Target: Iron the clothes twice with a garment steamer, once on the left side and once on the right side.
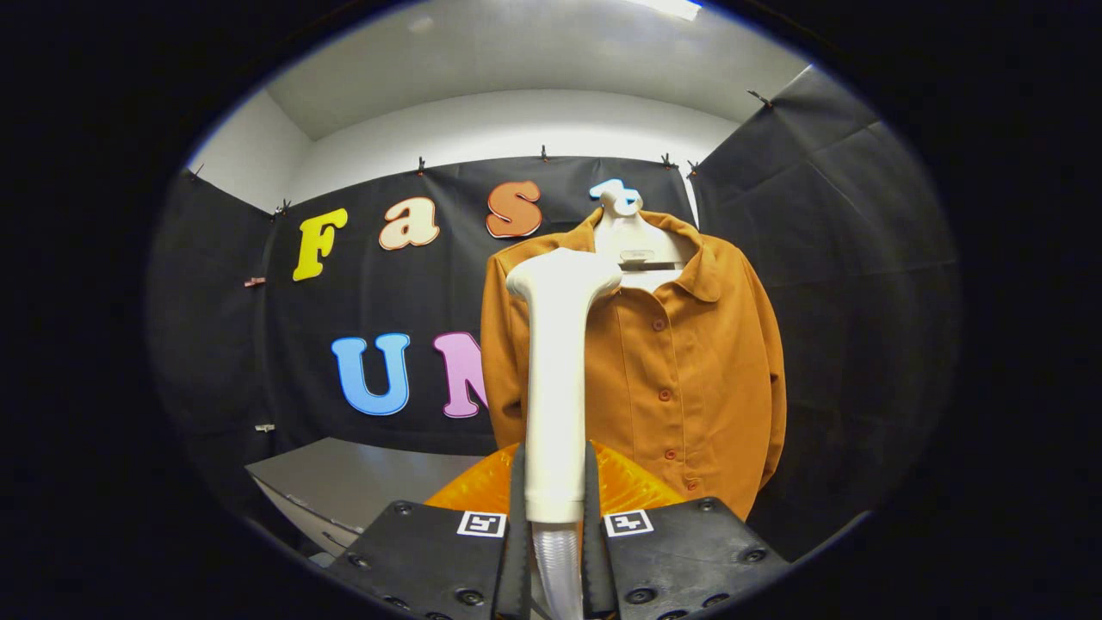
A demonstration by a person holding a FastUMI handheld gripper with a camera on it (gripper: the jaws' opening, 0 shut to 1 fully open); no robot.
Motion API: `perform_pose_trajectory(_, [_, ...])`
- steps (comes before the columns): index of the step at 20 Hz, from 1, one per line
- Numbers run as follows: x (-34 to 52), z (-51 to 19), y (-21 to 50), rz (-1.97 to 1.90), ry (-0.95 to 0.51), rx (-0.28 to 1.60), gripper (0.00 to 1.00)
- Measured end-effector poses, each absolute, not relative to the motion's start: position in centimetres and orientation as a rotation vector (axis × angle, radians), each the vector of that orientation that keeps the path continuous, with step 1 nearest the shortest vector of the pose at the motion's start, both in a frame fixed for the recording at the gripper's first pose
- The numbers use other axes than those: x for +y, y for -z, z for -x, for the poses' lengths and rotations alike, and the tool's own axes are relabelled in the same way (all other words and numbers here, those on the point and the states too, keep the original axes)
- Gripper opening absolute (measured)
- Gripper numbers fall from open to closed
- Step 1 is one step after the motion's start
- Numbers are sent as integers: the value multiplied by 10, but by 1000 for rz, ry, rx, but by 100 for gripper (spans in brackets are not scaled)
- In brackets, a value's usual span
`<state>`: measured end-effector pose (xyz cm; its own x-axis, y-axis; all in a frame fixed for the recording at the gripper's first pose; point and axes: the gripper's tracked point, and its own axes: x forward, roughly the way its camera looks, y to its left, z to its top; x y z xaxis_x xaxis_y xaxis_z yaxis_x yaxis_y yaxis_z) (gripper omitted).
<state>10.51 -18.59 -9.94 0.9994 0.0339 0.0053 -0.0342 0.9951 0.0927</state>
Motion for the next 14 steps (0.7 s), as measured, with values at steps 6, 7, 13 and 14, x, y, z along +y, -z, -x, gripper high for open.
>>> perform_pose_trajectory(6, [-189,-133,134,-74,-51,25,27])
perform_pose_trajectory(7, [-190,-135,138,-77,-49,27,27])
perform_pose_trajectory(13, [-196,-142,168,-99,-39,84,27])
perform_pose_trajectory(14, [-197,-142,175,-105,-38,100,27])
